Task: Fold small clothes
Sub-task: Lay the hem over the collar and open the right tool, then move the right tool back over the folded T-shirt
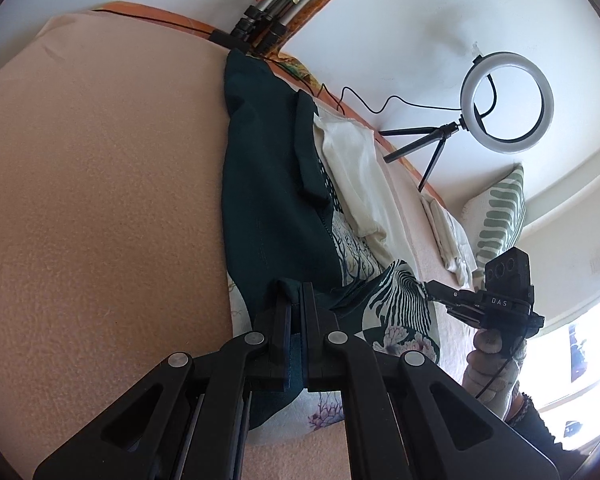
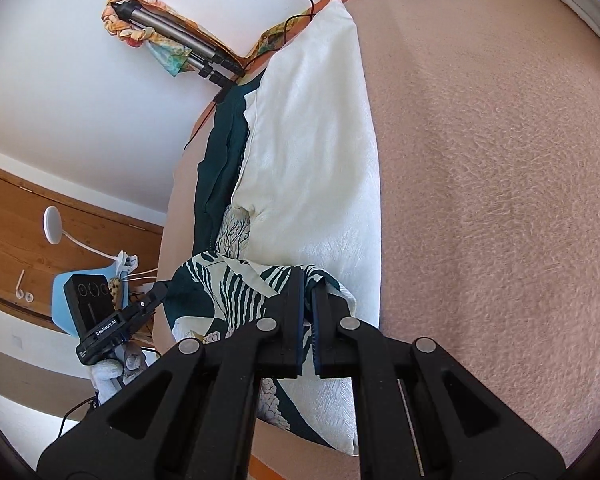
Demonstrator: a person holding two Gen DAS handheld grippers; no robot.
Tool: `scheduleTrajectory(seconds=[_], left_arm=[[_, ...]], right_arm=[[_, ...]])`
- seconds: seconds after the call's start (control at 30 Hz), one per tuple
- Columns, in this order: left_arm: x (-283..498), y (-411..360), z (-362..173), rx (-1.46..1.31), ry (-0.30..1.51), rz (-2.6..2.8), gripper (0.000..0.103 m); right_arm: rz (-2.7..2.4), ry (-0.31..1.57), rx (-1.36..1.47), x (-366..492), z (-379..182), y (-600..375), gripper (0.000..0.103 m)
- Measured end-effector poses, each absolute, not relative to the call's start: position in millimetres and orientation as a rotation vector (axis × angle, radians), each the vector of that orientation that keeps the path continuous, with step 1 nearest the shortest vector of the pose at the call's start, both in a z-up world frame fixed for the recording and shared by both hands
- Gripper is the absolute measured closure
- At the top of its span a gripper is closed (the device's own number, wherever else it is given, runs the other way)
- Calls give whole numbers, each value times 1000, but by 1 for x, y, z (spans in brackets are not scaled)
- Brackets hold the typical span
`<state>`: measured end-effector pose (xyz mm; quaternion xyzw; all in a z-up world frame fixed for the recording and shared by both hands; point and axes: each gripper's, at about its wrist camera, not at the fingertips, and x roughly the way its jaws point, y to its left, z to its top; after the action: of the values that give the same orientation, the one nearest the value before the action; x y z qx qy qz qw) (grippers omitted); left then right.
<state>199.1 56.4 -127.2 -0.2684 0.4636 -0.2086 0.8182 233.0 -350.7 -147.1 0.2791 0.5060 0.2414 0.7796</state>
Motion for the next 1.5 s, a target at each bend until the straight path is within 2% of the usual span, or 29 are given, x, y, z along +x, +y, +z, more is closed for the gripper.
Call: scheduleTrajectory(seconds=[0.1,0.2,0.23,0.27,0.3,0.37,0.57,0.8,1.0,1.2,1.23,1.3,1.33,1.5], left_arm=[[199,52,-124,-514,976,-425,101],[197,50,-116,-442,948,-370,90],[196,51,-112,-424,929,-353,82],[194,52,-108,-411,906,-343,80],[191,54,-102,-397,882,-334,80],[184,53,-93,-346,846,-337,80],[153,11,-93,-167,850,-467,80],[149,-26,-130,-26,967,-501,80],[161,-10,-126,-2,948,-419,80],[190,19,-91,-108,885,-376,80],[197,24,-85,-132,873,-374,78],[212,32,-73,-162,852,-375,62],[220,37,-67,-172,846,-376,50],[270,59,-54,-246,860,-382,49]], right_arm=[[547,1079,586,234,-145,-348,99],[555,1072,546,235,-137,-344,96],[545,1067,521,235,-133,-344,94],[526,1050,492,232,-129,-344,84],[499,1029,464,229,-123,-344,65],[466,976,411,220,-112,-346,50],[542,896,109,177,-92,-307,51],[528,938,-149,150,-128,-264,53],[468,1006,-103,156,-137,-285,54],[481,943,5,166,-104,-304,54],[478,923,15,170,-96,-307,54],[464,882,44,180,-80,-312,54],[463,866,58,186,-73,-316,54],[461,820,95,229,-49,-334,50]])
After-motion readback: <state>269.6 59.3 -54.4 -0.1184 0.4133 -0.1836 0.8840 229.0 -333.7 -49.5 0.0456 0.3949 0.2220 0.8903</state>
